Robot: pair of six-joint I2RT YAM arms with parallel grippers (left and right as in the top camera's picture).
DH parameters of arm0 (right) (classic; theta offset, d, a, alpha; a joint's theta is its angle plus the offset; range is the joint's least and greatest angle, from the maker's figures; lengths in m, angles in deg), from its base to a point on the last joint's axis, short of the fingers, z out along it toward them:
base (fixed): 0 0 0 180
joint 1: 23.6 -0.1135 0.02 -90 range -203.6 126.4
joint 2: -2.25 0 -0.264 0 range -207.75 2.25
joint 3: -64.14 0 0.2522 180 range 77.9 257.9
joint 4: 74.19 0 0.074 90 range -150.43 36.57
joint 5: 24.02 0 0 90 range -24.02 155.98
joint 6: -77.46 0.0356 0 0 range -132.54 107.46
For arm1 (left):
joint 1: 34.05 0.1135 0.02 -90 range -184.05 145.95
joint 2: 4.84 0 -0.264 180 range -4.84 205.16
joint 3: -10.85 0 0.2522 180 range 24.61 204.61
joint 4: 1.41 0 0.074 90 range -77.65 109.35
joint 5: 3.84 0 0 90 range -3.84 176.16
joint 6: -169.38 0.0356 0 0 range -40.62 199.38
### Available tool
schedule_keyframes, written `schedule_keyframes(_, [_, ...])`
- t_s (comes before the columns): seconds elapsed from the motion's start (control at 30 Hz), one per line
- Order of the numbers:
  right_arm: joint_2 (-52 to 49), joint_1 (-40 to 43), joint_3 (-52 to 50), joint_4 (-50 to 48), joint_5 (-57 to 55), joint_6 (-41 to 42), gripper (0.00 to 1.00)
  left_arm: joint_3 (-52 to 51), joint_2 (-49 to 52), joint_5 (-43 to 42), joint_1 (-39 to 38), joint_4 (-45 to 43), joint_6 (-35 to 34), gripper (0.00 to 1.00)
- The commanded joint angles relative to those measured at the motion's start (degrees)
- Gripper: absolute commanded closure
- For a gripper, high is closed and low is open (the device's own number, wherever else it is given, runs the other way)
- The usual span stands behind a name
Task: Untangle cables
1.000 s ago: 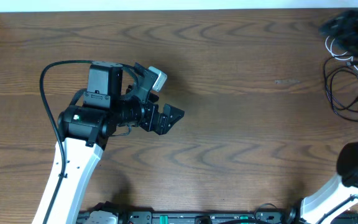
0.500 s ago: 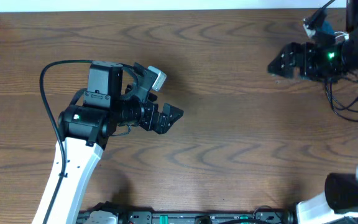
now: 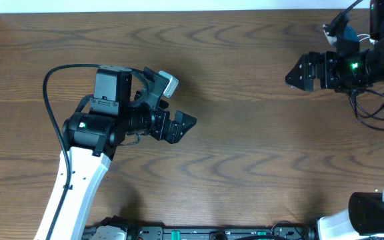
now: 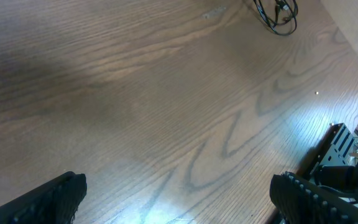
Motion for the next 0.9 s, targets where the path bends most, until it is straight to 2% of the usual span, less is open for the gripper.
schedule_keyframes(0.0, [4.09, -3.98, 0.55, 0.20, -2.29, -2.49, 0.01, 1.22, 0.22, 0.13, -0.09, 0.02, 0.55, 0.01])
schedule_keyframes(0.27, [9.31, -17.09, 0.07, -2.21, -20.50, -2.60, 0.01, 1.22, 0.22, 0.13, -0.09, 0.02, 0.55, 0.01])
schedule_keyframes(0.47, [16.31, -17.00, -5.18, -13.77, -24.28, -2.58, 0.01, 1.22, 0.22, 0.13, -0.09, 0.02, 0.55, 0.01])
schedule_keyframes(0.63, [26.23, -11.67, -18.99, -27.80, -24.24, -2.58, 0.01, 1.22, 0.22, 0.13, -0.09, 0.02, 0.55, 0.01])
schedule_keyframes(0.87, [42.82, -6.38, -45.38, -50.80, -23.37, -2.56, 0.01, 1.22, 0.22, 0.13, -0.09, 0.02, 0.55, 0.01])
